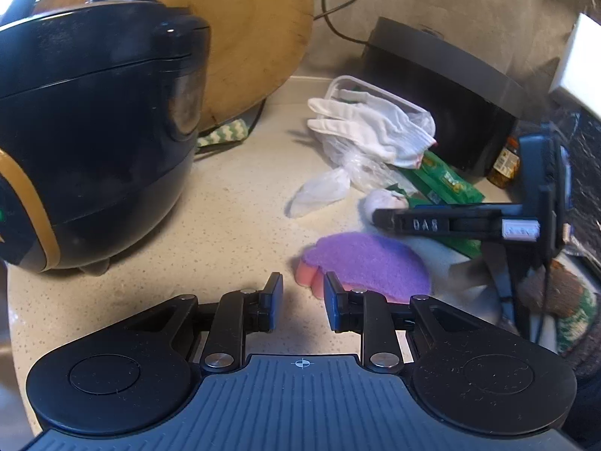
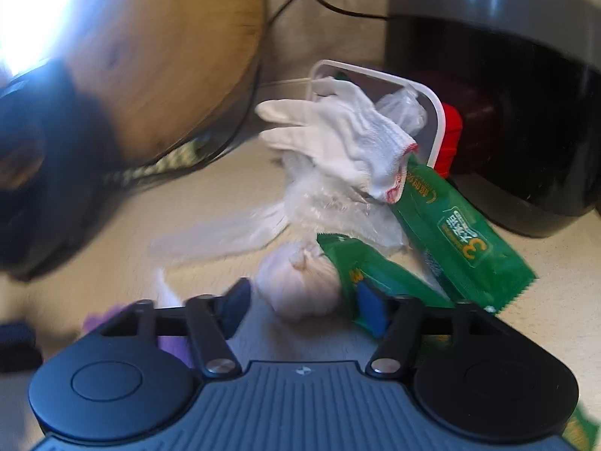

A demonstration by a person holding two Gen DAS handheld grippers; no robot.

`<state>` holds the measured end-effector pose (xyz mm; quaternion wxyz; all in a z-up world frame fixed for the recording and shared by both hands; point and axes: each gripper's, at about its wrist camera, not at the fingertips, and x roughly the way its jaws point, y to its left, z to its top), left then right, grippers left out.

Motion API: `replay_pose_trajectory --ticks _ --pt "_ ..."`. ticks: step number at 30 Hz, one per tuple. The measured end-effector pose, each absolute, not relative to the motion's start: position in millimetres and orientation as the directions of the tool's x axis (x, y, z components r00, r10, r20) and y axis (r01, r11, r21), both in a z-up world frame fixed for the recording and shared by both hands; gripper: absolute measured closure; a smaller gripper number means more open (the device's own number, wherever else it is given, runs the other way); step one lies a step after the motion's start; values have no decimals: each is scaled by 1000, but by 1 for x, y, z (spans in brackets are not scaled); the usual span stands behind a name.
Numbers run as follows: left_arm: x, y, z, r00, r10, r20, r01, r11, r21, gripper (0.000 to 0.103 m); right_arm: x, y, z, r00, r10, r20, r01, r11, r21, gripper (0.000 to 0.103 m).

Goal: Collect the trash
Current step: 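Grasp the purple eggplant sponge with the left gripper while the right gripper reaches toward the green packet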

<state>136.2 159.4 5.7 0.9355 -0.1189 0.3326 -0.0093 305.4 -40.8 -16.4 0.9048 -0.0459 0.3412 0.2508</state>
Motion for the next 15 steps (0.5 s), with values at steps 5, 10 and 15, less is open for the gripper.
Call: replay_pose_trajectory --ticks 5,10,15 --pt "134 153 5 776 -104 -622 -49 973 -224 76 264 -53 -13 605 474 -640 -560 824 81 74" --pt "132 147 3 768 -114 -630 -57 968 -245 76 238 -72 -11 563 528 -636 -597 792 129 75" --pt "131 137 5 771 -128 -624 -39 968 -247 76 231 -92 -5 720 376 -583 -484 875 -33 74"
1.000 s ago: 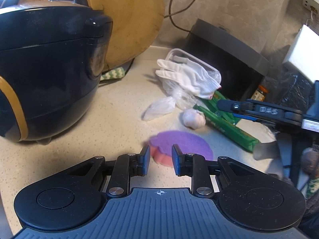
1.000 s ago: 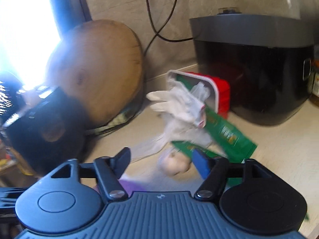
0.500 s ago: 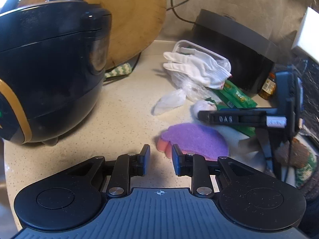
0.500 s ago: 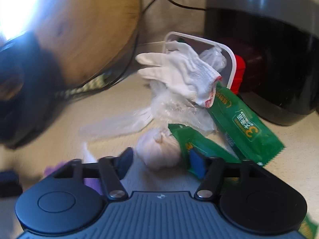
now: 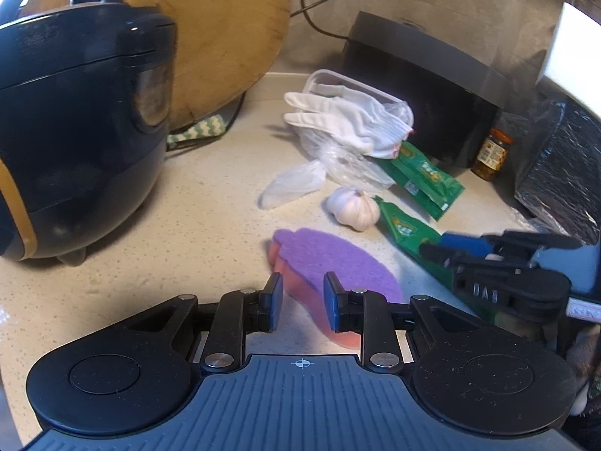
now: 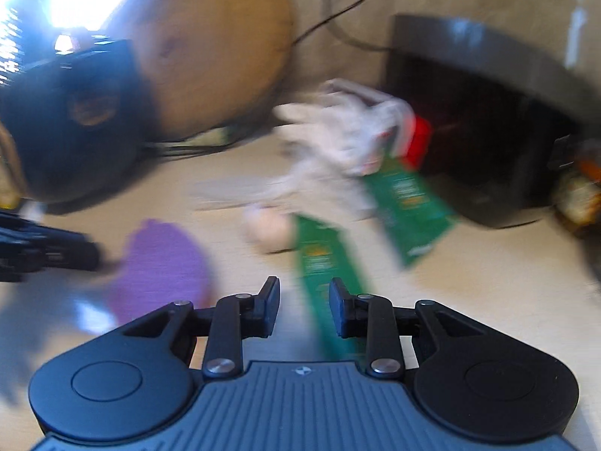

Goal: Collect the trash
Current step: 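Grasp the purple eggplant sponge with the left gripper while the right gripper reaches toward the green packet, then lift the purple sponge with the left gripper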

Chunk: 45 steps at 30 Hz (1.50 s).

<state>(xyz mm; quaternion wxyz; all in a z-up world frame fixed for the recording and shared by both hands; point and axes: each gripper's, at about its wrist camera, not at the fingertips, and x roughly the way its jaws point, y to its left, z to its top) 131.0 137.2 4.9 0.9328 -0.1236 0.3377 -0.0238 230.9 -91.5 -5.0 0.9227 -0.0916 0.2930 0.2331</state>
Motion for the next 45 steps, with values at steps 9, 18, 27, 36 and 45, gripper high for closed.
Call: replay_pose_trajectory --ticks 9,18,27,36,45 --pt "127 134 10 781 -122 -612 -48 966 -254 76 244 -93 2 640 517 -569 -511 839 187 56" --pt "115 131 16 822 -104 -560 4 984 -177 76 212 -84 -6 507 661 -553 -610 728 312 61" --pt "116 54 -2 793 -43 -608 173 973 156 75 191 -142 -1 767 390 -509 -402 911 92 42" --pt "112 43 -14 795 -17 -606 199 952 234 65 149 -178 0 892 265 -366 -242 964 107 25" --pt "107 68 -14 789 48 -612 126 963 238 55 141 -196 -32 871 276 -406 -181 949 258 22"
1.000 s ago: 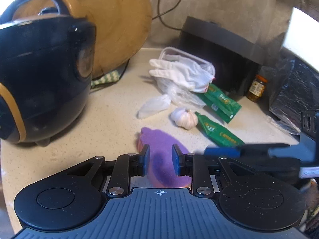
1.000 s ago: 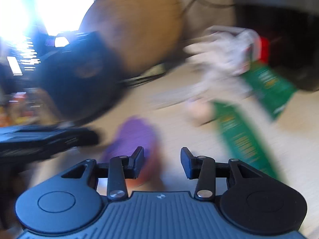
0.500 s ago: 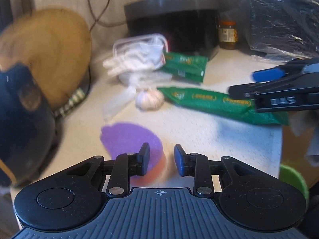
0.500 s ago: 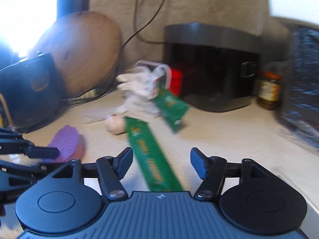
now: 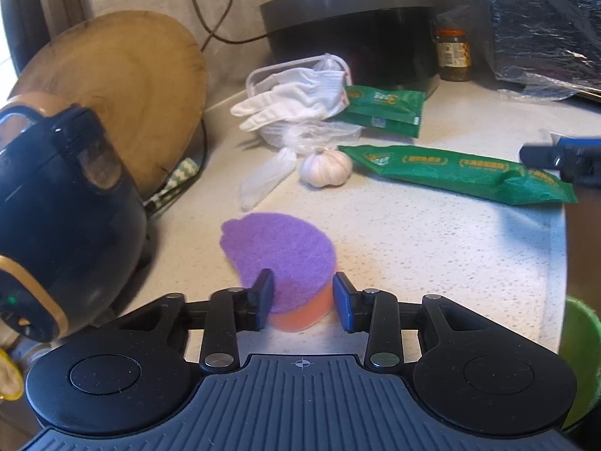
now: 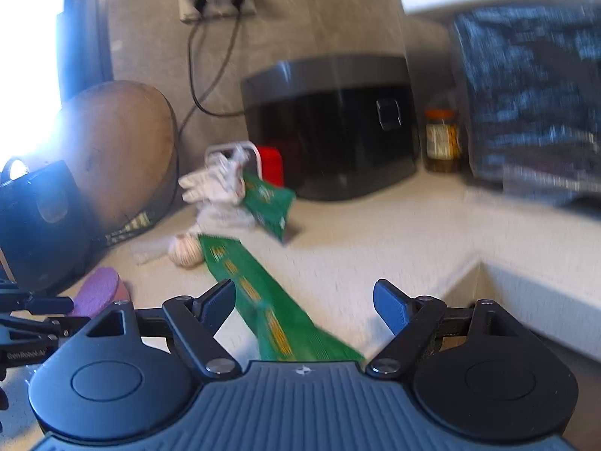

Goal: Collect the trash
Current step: 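Lift the purple sponge with the left gripper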

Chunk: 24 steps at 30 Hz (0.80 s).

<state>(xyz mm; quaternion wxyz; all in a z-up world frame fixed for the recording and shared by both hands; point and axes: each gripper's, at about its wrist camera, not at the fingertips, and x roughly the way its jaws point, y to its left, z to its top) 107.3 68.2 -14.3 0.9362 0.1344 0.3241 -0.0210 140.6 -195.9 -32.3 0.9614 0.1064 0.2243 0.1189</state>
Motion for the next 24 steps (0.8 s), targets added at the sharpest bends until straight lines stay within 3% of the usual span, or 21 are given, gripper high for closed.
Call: replay_pose_trajectory --ticks 1,3,5,8,14,24 --pt "109 66 -14 784 41 -620 131 964 229 50 141 -198 -36 867 271 -418 -170 950 263 22" --pt "113 63 -16 774 18 -633 145 968 205 28 142 -204 -40 859 264 -438 -148 948 280 22" --pt "118 59 -17 766 0 -643 155 971 184 18 140 -211 -40 860 268 -435 -137 942 307 22" --pt "123 56 -15 773 17 -634 123 976 177 20 136 -218 -39 870 260 -418 -134 942 306 22" --pt "147 76 -23 736 169 -655 -54 980 192 20 135 -229 -45 873 254 -416 -125 941 314 22" --pt "156 105 -34 737 63 -673 -89 996 -4 24 136 -207 -40 887 229 -401 -154 966 209 18"
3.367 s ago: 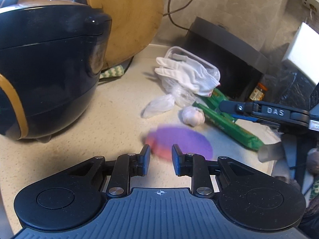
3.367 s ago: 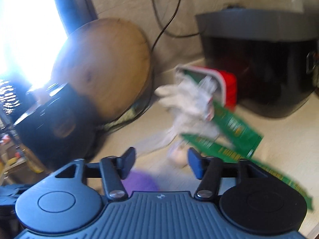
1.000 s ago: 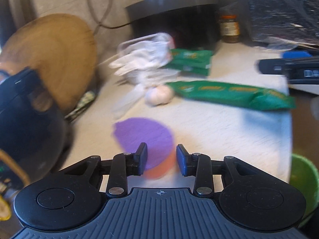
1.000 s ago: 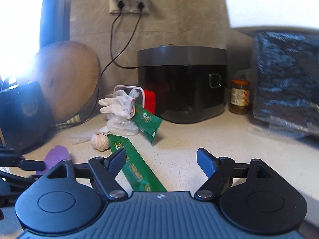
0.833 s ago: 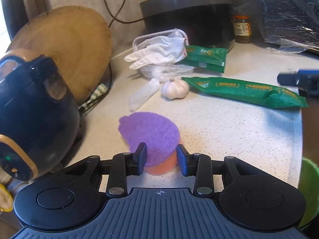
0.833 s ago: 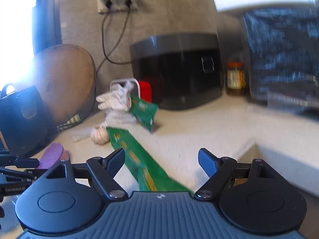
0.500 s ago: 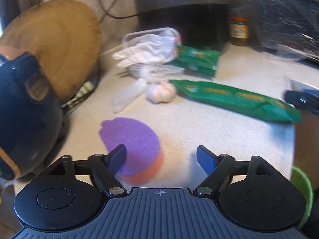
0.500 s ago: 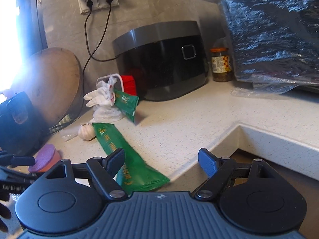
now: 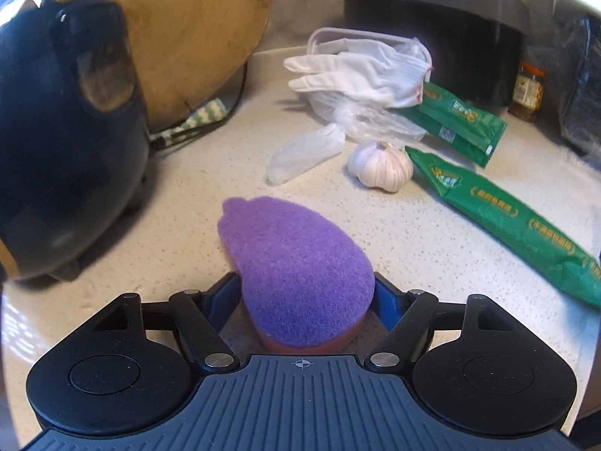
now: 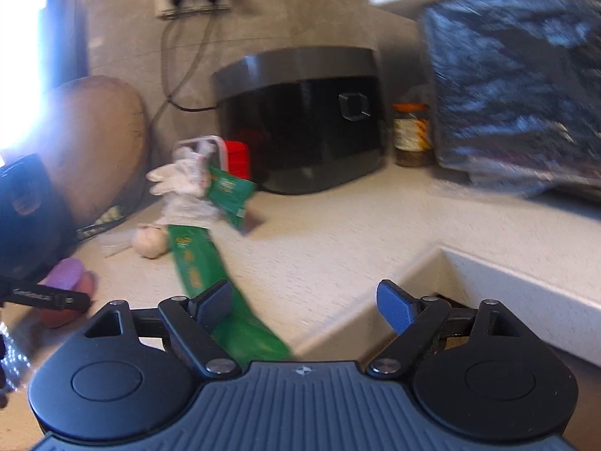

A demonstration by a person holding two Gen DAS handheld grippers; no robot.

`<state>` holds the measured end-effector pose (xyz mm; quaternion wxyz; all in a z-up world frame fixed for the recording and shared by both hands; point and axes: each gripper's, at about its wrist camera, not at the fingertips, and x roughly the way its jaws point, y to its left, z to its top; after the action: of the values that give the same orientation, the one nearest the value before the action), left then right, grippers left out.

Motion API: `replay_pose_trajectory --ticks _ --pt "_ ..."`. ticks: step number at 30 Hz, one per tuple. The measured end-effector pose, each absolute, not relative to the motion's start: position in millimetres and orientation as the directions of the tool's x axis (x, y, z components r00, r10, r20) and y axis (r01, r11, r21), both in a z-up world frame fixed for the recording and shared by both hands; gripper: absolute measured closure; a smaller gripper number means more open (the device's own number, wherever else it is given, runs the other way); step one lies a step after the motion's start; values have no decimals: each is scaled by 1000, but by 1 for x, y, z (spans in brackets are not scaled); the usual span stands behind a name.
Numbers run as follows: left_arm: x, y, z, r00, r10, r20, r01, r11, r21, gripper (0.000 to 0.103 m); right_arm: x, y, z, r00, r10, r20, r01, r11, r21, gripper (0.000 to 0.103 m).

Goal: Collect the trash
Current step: 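Lift the purple sponge with the left gripper, then grasp the white garlic bulb with the right gripper and lift it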

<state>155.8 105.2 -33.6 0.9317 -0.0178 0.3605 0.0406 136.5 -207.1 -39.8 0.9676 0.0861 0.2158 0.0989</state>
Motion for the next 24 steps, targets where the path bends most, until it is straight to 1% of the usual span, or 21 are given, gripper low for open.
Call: replay_pose_trajectory --ticks 2,3,5,8,11,13,14,16,17,20,24 --pt "157 108 -34 744 61 -665 -94 996 -14 25 137 -195 -27 887 268 -376 -212 960 184 17" --pt "158 109 -34 747 56 -662 -91 996 -18 26 139 -188 -20 885 295 -361 -248 953 173 17" --pt "157 114 -31 745 24 -666 -81 995 -55 28 148 -173 -4 857 382 -346 -341 924 174 16" --pt "138 125 -19 763 -27 -646 -75 989 -130 28 177 -147 13 730 549 -407 -483 836 261 16" --pt "103 129 -2 806 -37 -591 -44 991 -123 28 209 -122 17 617 627 -474 -525 778 346 16" --pt "80 127 5 826 -63 -561 -10 992 -127 28 229 -101 15 595 614 -519 -510 787 346 17" --pt "70 125 8 832 -79 -550 9 992 -129 28 239 -89 13 596 591 -544 -498 803 327 18" --pt "51 122 11 841 -106 -530 38 990 -137 28 253 -62 7 599 548 -584 -490 828 274 23" --pt "43 121 11 844 -117 -523 48 989 -143 28 259 -51 3 606 521 -601 -485 841 240 23" --pt "26 126 8 851 -126 -510 42 984 -174 28 274 -23 -7 629 429 -649 -462 877 131 24" --pt "18 142 1 856 -131 -500 10 971 -238 28 293 -9 -17 647 348 -678 -408 910 78 24"
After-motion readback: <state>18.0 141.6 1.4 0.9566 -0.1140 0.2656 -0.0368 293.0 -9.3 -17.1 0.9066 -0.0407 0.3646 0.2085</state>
